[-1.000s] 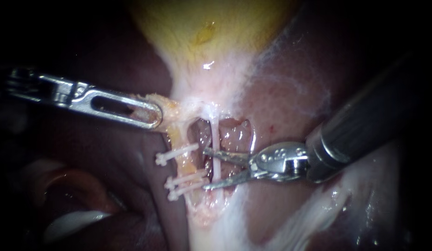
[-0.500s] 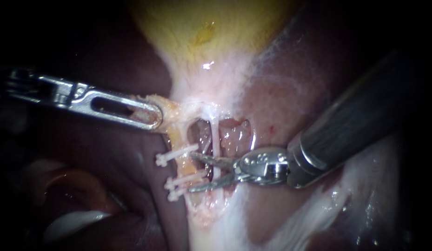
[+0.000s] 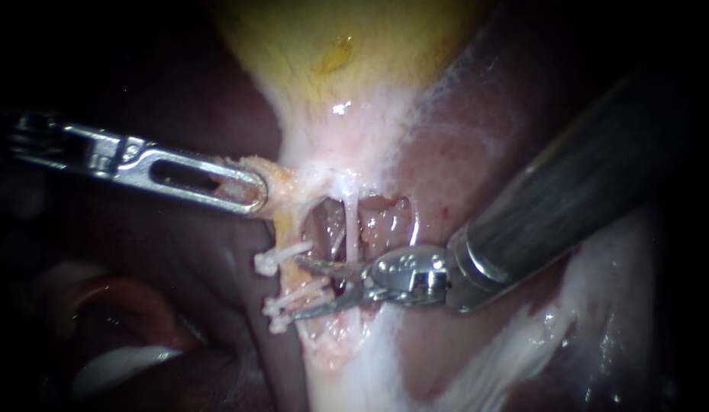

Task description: Go to the cutting position left tube

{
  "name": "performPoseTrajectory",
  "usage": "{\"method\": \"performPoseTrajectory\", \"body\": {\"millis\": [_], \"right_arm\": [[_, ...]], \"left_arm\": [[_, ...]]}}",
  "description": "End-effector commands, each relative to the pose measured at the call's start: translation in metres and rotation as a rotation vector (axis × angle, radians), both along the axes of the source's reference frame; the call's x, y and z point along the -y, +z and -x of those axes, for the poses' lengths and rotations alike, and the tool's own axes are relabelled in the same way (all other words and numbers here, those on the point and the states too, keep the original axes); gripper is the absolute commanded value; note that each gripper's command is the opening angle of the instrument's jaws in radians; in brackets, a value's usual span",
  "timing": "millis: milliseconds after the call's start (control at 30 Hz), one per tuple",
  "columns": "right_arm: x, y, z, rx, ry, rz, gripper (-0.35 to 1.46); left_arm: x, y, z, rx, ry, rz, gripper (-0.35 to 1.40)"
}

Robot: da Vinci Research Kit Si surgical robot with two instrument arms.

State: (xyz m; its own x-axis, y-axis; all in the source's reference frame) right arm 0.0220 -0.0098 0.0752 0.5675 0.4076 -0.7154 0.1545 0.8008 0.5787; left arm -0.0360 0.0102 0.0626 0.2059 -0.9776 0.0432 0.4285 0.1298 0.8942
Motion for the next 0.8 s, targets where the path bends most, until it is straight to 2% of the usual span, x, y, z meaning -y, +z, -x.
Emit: {"method": "performPoseTrajectory", "body": {"millis": [33, 267, 467, 800], "right_arm": [[0.0000, 0.0000, -0.0002, 0.000, -0.002, -0.004, 1.40], [0.0000, 0.0004, -0.0011, -0.002, -0.016, -0.020, 1.40], [0.0000, 0.0006, -0.0014, -0.001, -0.014, -0.031, 1.40], [-0.0004, 0.0007, -0.0026, -0.039, -0.011, -0.115, 1.40]], "left_arm": [[0.0000, 0.0000, 0.0000, 0.001, 0.001, 0.000, -0.35], [0.0000, 0.0000, 0.0000, 0.000, 0.000, 0.000, -0.35], [0.0001, 0.0000, 0.0001, 0.000, 0.000, 0.000, -0.35], [0.0001, -0.0001, 0.0001, 0.002, 0.002, -0.002, -0.35]]}}
